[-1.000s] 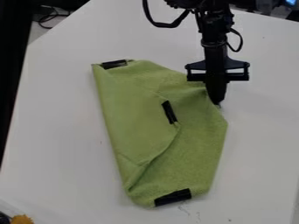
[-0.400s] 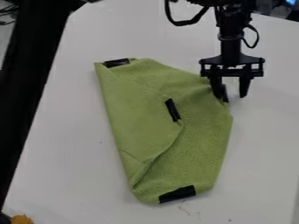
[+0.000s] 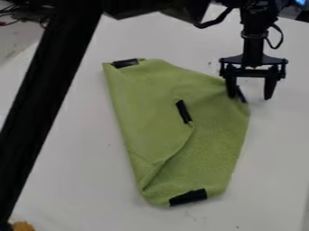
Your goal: Unfold the cloth from left to right
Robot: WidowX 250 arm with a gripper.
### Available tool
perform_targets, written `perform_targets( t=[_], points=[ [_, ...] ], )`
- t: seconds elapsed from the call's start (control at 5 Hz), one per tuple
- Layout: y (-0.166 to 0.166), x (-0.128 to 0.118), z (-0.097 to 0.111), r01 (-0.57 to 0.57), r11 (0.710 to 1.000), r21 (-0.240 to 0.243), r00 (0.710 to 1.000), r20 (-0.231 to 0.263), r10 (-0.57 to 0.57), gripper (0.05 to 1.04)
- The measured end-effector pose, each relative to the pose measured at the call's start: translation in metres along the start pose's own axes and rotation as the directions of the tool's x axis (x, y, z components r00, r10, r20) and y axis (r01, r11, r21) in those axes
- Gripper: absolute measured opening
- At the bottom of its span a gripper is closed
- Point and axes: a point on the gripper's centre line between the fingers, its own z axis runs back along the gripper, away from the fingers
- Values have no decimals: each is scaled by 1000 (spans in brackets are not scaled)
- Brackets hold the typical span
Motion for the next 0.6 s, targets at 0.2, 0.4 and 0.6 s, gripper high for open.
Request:
perform_targets(
  t=[0.2, 0.4, 0.6],
  points=[
    [-6, 1, 8, 20, 999, 48, 1000, 17, -20, 1001],
    [-8, 0, 29, 57, 981, 186, 997, 35, -65, 1001],
    [-12, -9, 36, 121, 939, 321, 990, 28, -138, 1001]
  ],
)
